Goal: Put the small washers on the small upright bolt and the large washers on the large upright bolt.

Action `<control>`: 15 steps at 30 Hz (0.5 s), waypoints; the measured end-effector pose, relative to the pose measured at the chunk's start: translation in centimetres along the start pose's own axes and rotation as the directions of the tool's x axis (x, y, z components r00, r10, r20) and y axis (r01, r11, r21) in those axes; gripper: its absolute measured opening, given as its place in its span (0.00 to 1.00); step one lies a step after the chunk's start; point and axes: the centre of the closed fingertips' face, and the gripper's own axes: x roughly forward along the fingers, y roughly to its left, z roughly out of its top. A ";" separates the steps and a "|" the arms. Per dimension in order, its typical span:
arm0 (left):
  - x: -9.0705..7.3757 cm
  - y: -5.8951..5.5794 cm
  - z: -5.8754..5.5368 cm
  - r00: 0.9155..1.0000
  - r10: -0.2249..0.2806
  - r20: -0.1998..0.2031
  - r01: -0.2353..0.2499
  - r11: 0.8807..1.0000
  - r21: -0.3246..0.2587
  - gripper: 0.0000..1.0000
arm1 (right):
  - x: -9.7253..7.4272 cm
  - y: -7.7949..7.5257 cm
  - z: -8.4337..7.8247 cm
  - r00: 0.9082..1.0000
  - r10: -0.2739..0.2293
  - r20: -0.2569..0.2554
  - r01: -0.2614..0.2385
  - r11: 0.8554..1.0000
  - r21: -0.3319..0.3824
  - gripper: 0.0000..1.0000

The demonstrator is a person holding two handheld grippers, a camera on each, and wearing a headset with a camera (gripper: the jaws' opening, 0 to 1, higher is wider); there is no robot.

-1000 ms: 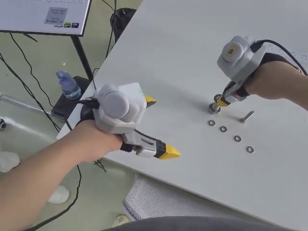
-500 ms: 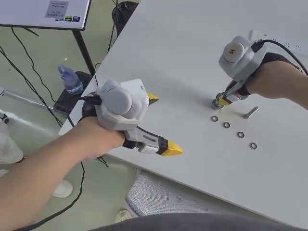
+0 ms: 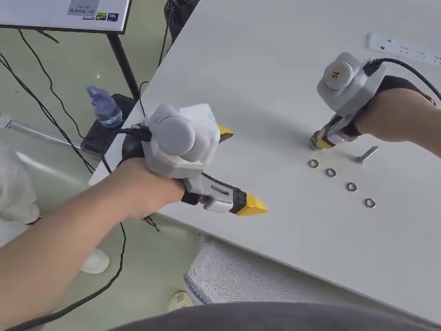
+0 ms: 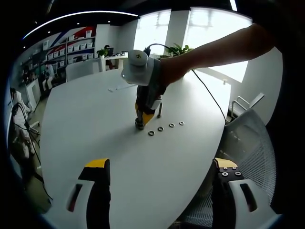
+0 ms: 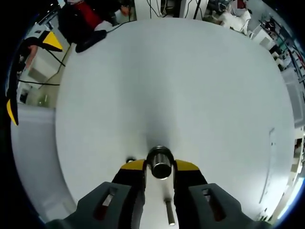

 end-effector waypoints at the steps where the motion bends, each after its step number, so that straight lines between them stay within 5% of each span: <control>1: 0.0 0.0 0.0 1.000 0.000 -0.001 0.000 1.000 0.000 0.88 | 0.1 0.0 0.0 1.000 0.000 0.001 0.000 1.000 -0.001 0.21; 15: -0.2 0.0 -0.3 1.000 0.002 -0.002 -0.002 1.000 -0.003 0.86 | 0.1 0.6 -0.2 1.000 -0.004 0.007 0.004 1.000 0.009 0.22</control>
